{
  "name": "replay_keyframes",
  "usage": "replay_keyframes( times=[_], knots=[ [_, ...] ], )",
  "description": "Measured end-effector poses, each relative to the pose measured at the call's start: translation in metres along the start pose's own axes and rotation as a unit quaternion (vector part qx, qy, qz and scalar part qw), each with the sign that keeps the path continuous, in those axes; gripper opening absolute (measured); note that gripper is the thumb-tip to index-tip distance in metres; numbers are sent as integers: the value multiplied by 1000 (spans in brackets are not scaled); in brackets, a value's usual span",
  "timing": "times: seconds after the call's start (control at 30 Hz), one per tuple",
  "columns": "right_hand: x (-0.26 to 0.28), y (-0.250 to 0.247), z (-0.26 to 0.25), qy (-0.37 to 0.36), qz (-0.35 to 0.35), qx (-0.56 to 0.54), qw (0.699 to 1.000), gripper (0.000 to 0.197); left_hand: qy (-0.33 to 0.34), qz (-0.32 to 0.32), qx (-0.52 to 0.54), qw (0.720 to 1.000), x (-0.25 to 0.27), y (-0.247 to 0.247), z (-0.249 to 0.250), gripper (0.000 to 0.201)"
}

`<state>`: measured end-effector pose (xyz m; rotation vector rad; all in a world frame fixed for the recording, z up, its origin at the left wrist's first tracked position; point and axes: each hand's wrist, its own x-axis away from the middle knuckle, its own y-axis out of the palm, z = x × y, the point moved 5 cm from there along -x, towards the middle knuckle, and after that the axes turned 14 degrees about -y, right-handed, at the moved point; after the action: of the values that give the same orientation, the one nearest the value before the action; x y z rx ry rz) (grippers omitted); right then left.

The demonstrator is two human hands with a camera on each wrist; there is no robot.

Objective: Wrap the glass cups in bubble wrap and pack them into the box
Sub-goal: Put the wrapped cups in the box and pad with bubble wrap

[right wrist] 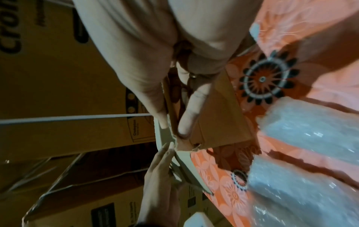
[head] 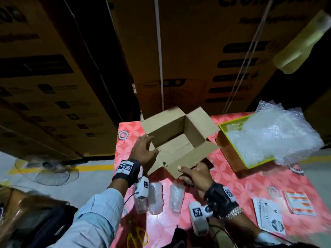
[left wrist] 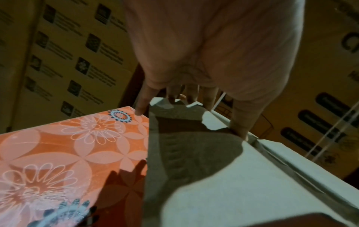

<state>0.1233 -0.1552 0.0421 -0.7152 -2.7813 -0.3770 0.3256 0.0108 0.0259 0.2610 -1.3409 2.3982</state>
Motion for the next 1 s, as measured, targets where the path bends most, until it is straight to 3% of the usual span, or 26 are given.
replay_keyframes(
  times=[0.07,0.2,0.27,0.33,0.4,0.47,0.6,0.67,0.73,1.0],
  knots=[
    [11,-7,12,24,12,-28,999,43,38,-32,-4,999,-1,7,13,69],
    [27,-43,3,22,92,-29,995,41,72,-76,-20,994,-1,17,35,75],
    [30,-78,-8,-14,179,63,982,42,56,-44,-31,997,1,18,38,81],
    [33,-106,-37,-142,233,244,931,47,36,19,-32,999,12,14,41,86],
    [30,-110,-68,-267,208,408,848,46,44,53,-40,997,29,14,44,91],
    [13,-100,-85,-310,104,507,797,43,54,38,-60,996,48,22,45,97],
    [-35,-77,-64,-224,-169,609,741,52,50,-46,-65,996,64,49,39,115],
    [-50,-72,-48,-185,-228,645,705,53,58,-50,-56,995,62,55,35,118],
    [-57,-73,-40,-192,-225,666,685,45,57,-43,-43,996,60,56,33,117],
    [-51,-71,-23,-261,-124,642,710,19,84,-38,-51,994,54,46,28,93]
  ],
)
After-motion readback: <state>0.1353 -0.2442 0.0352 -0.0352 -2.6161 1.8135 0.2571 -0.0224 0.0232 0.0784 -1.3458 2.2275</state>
